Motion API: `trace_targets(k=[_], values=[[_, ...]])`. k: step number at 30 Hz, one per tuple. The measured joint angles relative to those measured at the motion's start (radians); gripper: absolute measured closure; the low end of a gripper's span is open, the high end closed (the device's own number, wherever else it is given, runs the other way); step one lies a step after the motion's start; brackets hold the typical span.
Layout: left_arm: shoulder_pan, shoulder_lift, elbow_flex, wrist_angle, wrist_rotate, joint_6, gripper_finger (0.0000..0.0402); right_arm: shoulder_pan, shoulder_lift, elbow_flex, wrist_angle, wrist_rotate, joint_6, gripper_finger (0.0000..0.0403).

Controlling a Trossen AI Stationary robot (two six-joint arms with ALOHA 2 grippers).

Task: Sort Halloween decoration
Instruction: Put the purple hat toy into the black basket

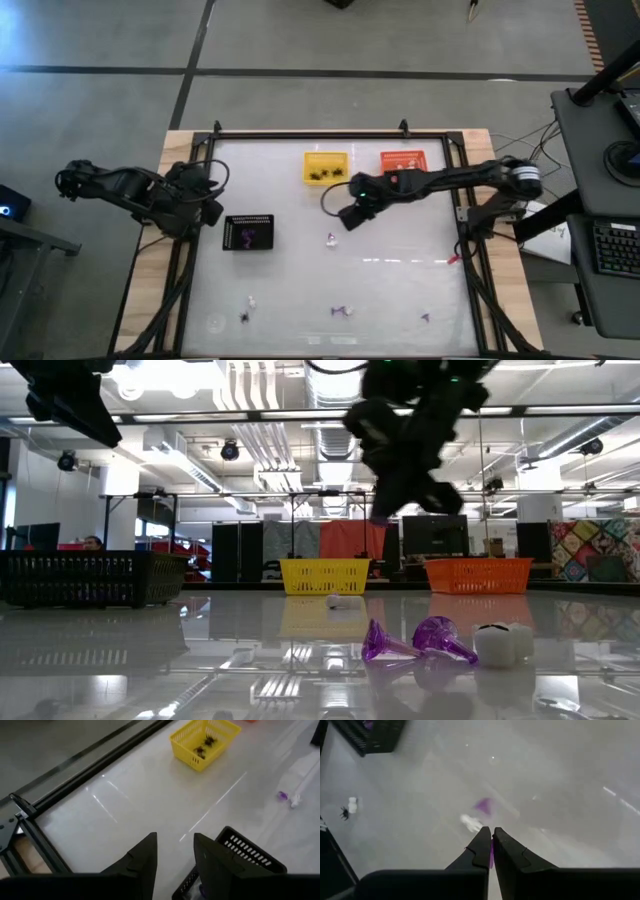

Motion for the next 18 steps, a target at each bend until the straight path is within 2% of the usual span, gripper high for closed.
trace_targets(k=[12, 18], values=[[0.0, -0.028, 0.0, 0.002, -0.006, 0.022, 0.0291, 0.065, 0.363, 0.453, 0.019, 0.0, -0.145, 0.0394], [0.0, -0.029, 0.0, 0.002, -0.006, 0.022, 0.0291, 0.067, 0.504, 0.619, 0.055, 0.0, -0.173, 0.0394]])
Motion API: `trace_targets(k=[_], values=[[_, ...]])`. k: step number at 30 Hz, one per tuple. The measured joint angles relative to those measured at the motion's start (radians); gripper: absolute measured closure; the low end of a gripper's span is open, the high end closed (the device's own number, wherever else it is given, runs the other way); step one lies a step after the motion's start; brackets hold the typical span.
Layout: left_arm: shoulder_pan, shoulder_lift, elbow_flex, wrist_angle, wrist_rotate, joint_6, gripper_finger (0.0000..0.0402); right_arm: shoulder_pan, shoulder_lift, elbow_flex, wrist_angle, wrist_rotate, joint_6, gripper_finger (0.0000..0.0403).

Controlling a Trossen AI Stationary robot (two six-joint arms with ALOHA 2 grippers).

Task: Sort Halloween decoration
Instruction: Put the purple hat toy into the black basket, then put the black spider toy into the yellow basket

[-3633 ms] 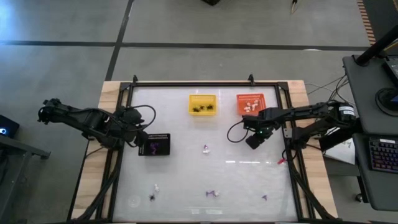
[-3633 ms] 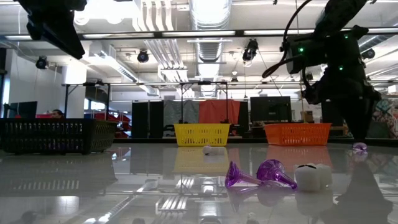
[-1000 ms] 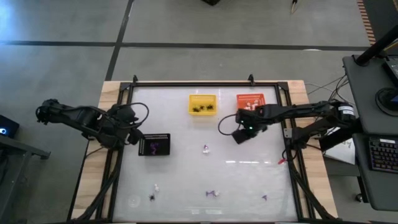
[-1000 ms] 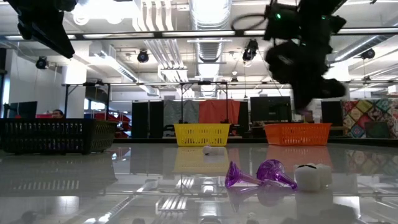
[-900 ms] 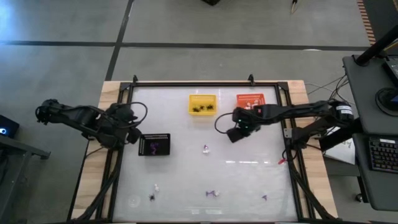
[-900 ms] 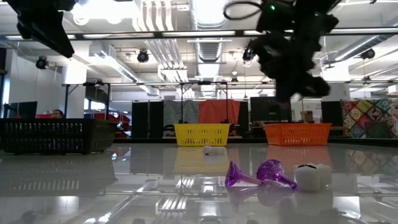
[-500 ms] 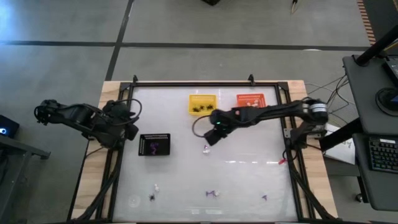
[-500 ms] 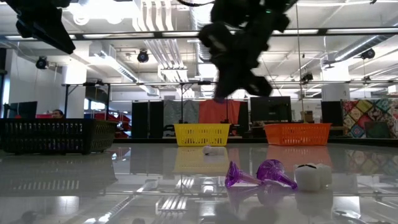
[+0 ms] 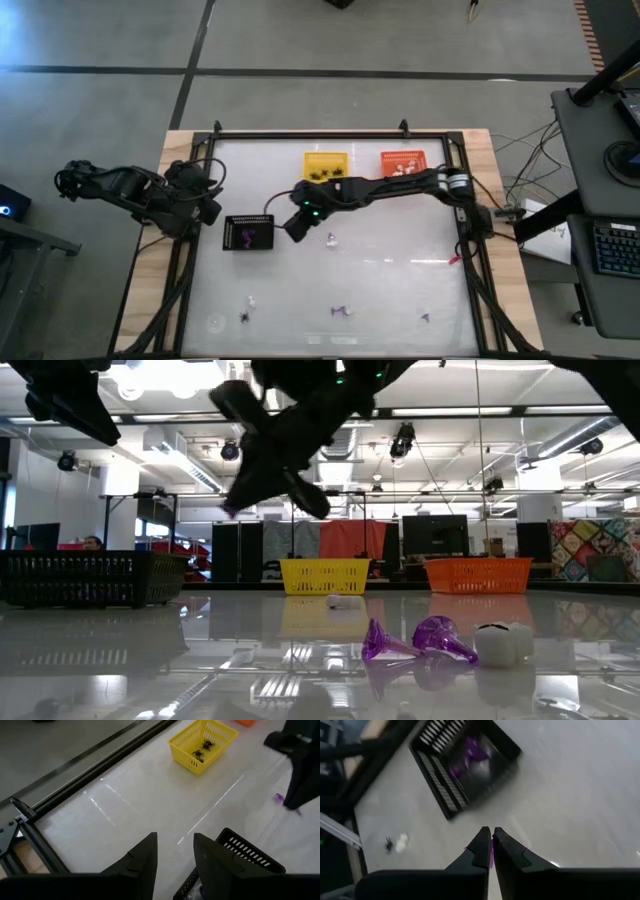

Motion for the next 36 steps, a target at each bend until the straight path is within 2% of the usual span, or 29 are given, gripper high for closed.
trace_targets(k=[5, 15, 26, 36], values=[[0.0, -0.003, 0.0, 0.0, 0.0, 0.0, 0.0291, 0.0, 0.1, 0.122, 0.072, 0.0, 0.0, 0.0394], [0.0, -0.02, 0.0, 0.0, 0.001, 0.001, 0.0291, 0.0, 0.28, 0.366, 0.072, -0.012, -0.022, 0.0394], [-0.001, -0.021, 0.0, 0.0, 0.028, 0.02, 0.0291, 0.002, 0.325, 0.405, 0.065, -0.044, -0.037, 0.0385], [-0.001, -0.017, 0.0, 0.001, 0.048, 0.026, 0.0291, -0.005, 0.321, 0.411, 0.061, -0.055, -0.048, 0.0307]])
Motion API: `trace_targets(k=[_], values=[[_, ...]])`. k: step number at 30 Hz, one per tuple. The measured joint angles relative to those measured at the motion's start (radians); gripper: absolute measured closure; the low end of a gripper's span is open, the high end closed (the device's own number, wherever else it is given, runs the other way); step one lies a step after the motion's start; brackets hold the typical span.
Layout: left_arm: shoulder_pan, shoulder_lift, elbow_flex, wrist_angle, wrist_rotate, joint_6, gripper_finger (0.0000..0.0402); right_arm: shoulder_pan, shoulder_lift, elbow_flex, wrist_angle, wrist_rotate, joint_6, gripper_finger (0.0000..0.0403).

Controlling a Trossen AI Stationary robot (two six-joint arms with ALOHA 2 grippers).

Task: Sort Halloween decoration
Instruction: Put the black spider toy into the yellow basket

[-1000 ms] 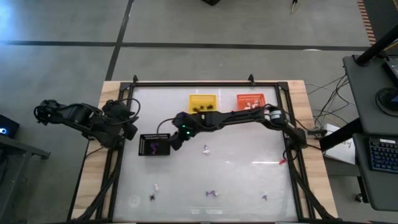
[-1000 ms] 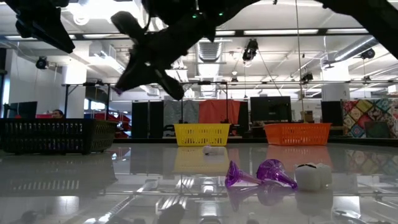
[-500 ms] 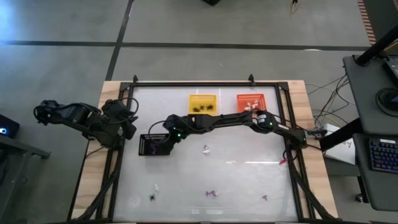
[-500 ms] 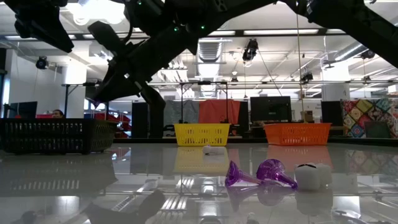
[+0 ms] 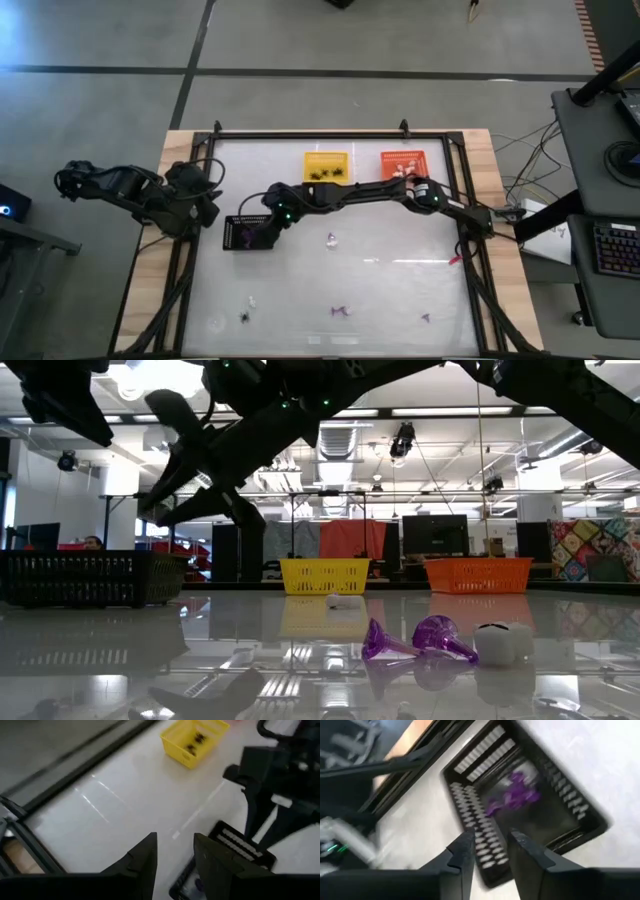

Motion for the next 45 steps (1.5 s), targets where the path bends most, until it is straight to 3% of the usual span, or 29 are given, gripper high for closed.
trace_targets(k=[5, 7, 13, 17, 23, 31, 45], values=[[0.0, 0.009, 0.0, 0.007, 0.13, -0.002, 0.0291, -0.014, -0.036, 0.0, -0.07, -0.205, 0.016, 0.0285], [-0.001, 0.018, -0.002, 0.031, 0.198, 0.0, 0.0291, -0.014, -0.064, 0.0, -0.16, -0.239, 0.012, 0.0281], [-0.036, 0.069, -0.033, 0.166, 0.39, 0.026, 0.0291, 0.009, -0.145, 0.0, -0.482, -0.227, -0.072, 0.0281], [-0.097, 0.116, -0.075, 0.249, 0.451, -0.005, 0.0291, 0.035, -0.201, 0.0, -0.662, -0.16, -0.081, 0.0281], [-0.242, 0.197, -0.115, 0.316, 0.452, -0.101, 0.0291, 0.118, -0.287, 0.0, -0.874, -0.008, -0.052, 0.0282], [-0.46, 0.342, -0.134, 0.451, 0.43, -0.28, 0.0291, 0.194, -0.347, -0.001, -0.946, 0.142, 0.055, 0.0289], [-0.653, 0.671, -0.132, 0.727, 0.432, -0.497, 0.0291, 0.233, -0.416, -0.002, -1.084, 0.188, 0.064, 0.029]])
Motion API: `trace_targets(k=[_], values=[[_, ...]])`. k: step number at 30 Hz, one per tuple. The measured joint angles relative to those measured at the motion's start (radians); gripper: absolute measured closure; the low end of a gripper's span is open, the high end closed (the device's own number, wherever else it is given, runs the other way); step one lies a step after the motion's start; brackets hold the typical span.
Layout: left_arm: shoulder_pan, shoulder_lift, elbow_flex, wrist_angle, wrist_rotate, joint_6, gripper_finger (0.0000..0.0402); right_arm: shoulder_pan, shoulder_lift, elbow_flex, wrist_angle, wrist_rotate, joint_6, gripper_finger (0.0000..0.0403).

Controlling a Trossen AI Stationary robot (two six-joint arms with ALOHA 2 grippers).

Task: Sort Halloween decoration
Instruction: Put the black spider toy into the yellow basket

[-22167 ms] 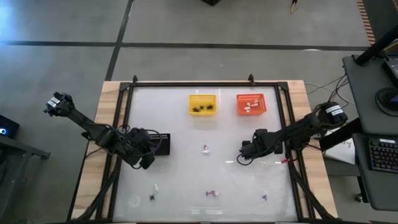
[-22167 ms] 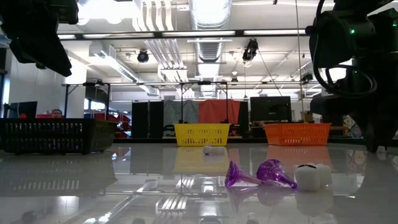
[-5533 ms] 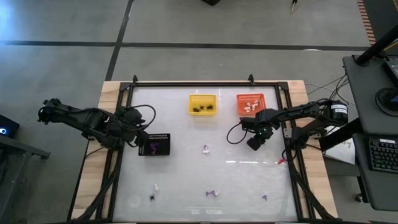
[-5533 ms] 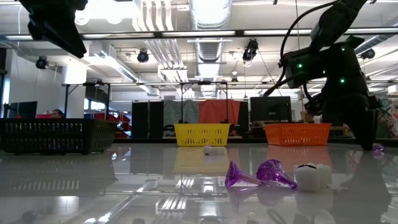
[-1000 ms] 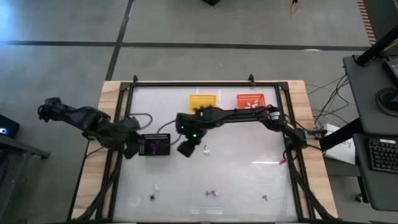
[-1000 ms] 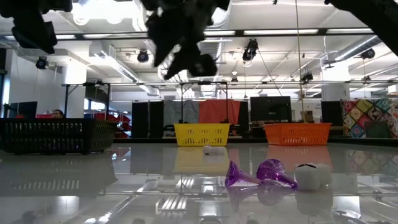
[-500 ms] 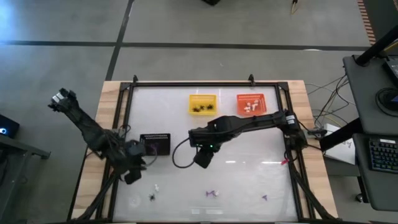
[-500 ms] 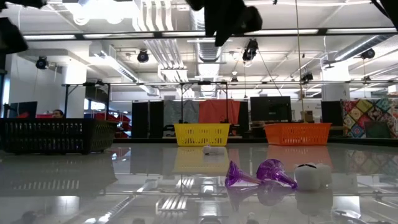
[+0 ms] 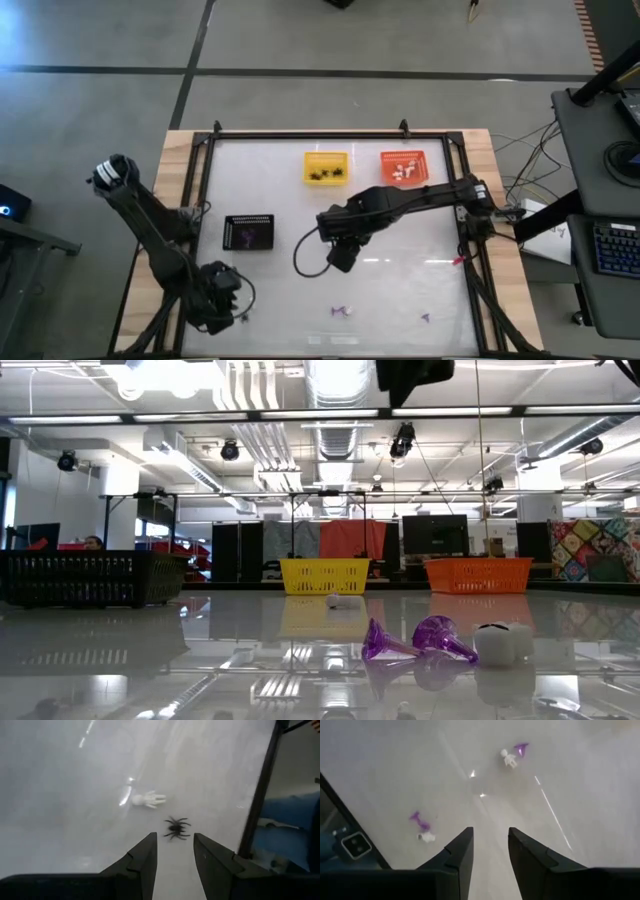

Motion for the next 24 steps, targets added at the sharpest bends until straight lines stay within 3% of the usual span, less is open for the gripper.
trace_targets(k=[13, 24], values=[[-0.004, 0.185, 0.027, 0.109, 0.063, -0.085, 0.0291, 0.081, -0.028, 0.0, -0.021, 0.003, -0.026, 0.0292], [0.008, 0.367, 0.074, 0.121, 0.076, -0.141, 0.0291, 0.086, -0.028, 0.0, -0.023, 0.0, -0.058, 0.0296]])
